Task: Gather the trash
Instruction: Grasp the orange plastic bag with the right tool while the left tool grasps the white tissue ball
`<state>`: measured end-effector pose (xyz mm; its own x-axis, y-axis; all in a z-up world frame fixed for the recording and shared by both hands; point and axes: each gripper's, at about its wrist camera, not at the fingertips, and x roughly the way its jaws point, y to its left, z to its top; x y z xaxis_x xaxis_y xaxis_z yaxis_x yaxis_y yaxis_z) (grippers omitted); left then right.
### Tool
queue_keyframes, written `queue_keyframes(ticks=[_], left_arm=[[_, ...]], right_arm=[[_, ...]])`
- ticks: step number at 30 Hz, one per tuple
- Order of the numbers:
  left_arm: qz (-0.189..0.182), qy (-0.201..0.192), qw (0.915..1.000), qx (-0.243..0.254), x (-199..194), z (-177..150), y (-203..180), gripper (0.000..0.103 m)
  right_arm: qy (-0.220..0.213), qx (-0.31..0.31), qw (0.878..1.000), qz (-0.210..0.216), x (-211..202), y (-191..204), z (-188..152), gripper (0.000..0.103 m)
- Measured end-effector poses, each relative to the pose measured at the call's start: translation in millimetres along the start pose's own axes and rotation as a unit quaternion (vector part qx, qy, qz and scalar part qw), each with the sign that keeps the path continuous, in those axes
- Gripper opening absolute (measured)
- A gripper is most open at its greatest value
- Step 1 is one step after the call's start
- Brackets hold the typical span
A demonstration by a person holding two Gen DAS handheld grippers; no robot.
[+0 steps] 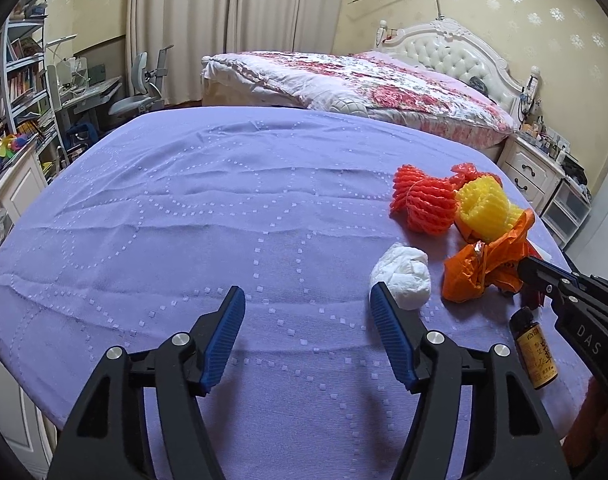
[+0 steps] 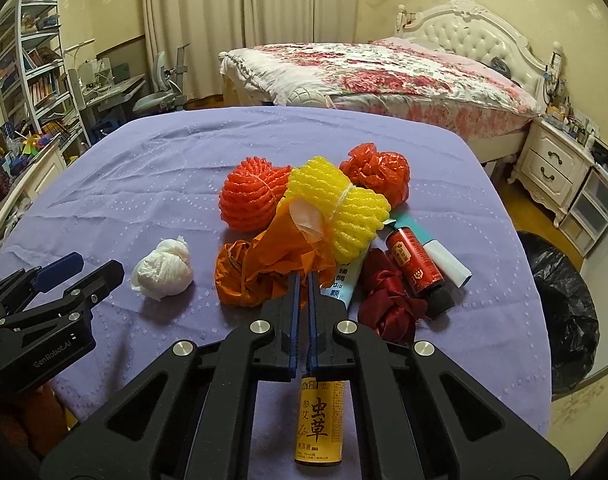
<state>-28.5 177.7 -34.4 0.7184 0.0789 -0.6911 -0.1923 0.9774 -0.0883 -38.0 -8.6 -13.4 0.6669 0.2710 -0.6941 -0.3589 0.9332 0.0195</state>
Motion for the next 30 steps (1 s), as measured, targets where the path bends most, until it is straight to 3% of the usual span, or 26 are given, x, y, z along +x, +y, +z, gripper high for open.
queue_keyframes(ticks=[6,10,11,12,13,14,30], left_arm=[[-0.008,0.001,0.9999,0.011,0.7,-0.5,-10.4,0.067],[-0.009,0.004,0.9999,0.011,1.4,-1.5,-12.6,0.068],[-0.009,0.004,0.9999,0.01,1.6,-1.5,-12.1,0.068],[-0.008,0.004,0.9999,0.009,1.6,-1.5,-11.6,0.068],[-0.007,0.005,0.9999,0.009,1.9,-1.4,-11.1,0.068],[-0.006,0.005,0.9999,0.008,2.0,-1.4,-10.3,0.068],[0.011,-0.001,0.9999,-0.005,3.1,1.4,5.6,0.069]], right_arm=[[-0.007,0.009,1.0,0.001,-5.6,-6.0,2.7,0.003],[0.02,0.012,1.0,0.018,3.6,-9.2,-1.9,0.007],[0.026,0.015,0.999,0.025,6.2,-10.0,-3.4,0.017],[0.031,0.019,0.999,0.03,8.2,-10.6,-5.6,0.035],[0.034,0.025,0.999,0.033,10.4,-11.4,-7.3,0.043],[0.034,0.028,0.998,0.034,11.6,-11.3,-9.1,0.046],[0.027,0.01,0.998,0.049,10.7,11.7,-2.2,0.05]])
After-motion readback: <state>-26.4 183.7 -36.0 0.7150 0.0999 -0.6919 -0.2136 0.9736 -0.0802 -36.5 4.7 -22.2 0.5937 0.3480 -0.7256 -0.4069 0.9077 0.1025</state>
